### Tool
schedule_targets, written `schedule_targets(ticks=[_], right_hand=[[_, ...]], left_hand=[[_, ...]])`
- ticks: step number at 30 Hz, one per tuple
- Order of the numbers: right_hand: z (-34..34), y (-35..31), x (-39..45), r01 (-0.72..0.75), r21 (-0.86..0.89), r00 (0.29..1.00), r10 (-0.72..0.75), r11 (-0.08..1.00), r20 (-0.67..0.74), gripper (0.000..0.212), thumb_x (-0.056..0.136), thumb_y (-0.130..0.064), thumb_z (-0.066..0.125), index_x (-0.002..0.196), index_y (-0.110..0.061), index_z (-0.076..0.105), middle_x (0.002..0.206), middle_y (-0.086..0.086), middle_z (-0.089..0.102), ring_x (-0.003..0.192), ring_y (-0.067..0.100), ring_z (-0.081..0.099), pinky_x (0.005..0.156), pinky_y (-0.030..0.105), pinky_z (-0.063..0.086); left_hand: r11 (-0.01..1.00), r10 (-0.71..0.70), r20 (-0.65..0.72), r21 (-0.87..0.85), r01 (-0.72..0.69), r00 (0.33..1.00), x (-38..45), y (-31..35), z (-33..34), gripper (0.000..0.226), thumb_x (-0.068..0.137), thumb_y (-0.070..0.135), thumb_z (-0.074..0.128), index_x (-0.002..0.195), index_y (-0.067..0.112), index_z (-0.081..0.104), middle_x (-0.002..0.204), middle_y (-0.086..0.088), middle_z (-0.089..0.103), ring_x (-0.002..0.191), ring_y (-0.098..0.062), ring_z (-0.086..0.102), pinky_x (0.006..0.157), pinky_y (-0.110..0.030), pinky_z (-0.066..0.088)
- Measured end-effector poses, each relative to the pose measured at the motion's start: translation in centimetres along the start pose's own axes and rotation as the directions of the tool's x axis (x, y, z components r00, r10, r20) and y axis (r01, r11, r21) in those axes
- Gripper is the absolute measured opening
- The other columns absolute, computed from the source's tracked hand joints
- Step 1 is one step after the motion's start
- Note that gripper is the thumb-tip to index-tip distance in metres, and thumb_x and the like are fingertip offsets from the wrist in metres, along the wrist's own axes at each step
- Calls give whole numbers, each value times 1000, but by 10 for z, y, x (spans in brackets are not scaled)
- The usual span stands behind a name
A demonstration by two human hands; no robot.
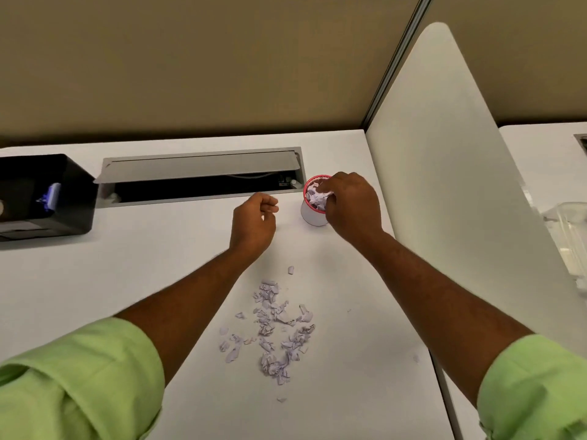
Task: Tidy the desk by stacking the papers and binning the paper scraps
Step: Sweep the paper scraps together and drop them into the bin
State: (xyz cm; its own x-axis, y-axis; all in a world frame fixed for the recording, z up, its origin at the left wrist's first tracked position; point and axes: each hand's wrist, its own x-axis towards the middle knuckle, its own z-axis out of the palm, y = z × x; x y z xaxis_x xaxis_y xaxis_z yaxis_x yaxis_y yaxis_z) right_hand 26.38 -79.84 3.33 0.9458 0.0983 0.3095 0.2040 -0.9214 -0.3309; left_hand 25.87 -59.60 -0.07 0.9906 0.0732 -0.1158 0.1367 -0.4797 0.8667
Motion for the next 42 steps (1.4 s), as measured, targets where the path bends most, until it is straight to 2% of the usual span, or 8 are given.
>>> schedule_targets(ticks=[3,7,12,19,22,26,33,42], right_hand=[[12,-13,-31,95,158,995,-95,983,-7,24,79,-7,58,93,-13,78,98,7,76,93,30,67,84,34,52],[46,-13,-72,-38,267,951,-47,963,306,32,99,-25,61,129,-15,68,132,5,68,124,24,61,108,41,48],[78,-16,-119,-49,155,809,-52,987,585,81,100,-66,30,163,-16,18,172,2,6,159,21,0,127,43,6],[71,-61,-188,105,339,727,-305,935,616,78,103,-58,44,164,-20,13,172,-8,1,158,8,-8,129,44,5],[56,-65,-199,-25,440,821,-232,898,522,77,102,-51,55,163,-21,21,171,-11,12,158,7,6,128,40,19],[45,-43,-231,-147,263,927,41,954,372,94,97,-61,55,164,-11,11,173,1,7,159,18,4,127,46,20],[46,-72,-291,-36,-7,841,34,999,540,150,66,-98,53,160,0,-10,171,11,-14,158,28,-12,128,55,7],[103,-121,-256,-135,-17,888,129,991,441,112,93,-75,36,159,6,-6,169,22,-11,157,35,-12,126,57,11]], left_hand=[[983,47,86,174,-61,995,-23,-36,-11,27,94,20,61,121,20,61,126,2,64,118,-16,59,100,-26,46],[933,5,227,348,-86,974,-54,-84,-20,57,96,44,55,146,23,39,158,4,31,148,-16,23,121,-37,19],[893,11,349,418,-166,937,-99,-122,-34,75,96,60,38,156,22,12,164,10,-4,150,-10,-9,122,-36,-2],[871,76,454,403,-281,888,-156,-144,-53,84,90,70,34,157,27,9,163,16,-9,149,-6,-15,121,-36,-2],[867,100,521,373,-331,848,-165,-149,-67,87,90,70,42,157,28,5,162,18,-9,149,-6,-13,123,-39,3],[782,86,492,506,-365,866,-186,-161,-86,92,90,70,41,157,24,-1,163,12,-15,149,-12,-17,123,-41,2],[610,55,442,695,-381,895,-212,-167,-71,89,94,69,23,156,11,-1,164,-6,-12,151,-22,-11,121,-52,7],[704,80,570,549,-451,818,-198,-157,-48,82,96,64,13,154,11,-14,161,-5,-24,148,-19,-23,123,-44,3]])
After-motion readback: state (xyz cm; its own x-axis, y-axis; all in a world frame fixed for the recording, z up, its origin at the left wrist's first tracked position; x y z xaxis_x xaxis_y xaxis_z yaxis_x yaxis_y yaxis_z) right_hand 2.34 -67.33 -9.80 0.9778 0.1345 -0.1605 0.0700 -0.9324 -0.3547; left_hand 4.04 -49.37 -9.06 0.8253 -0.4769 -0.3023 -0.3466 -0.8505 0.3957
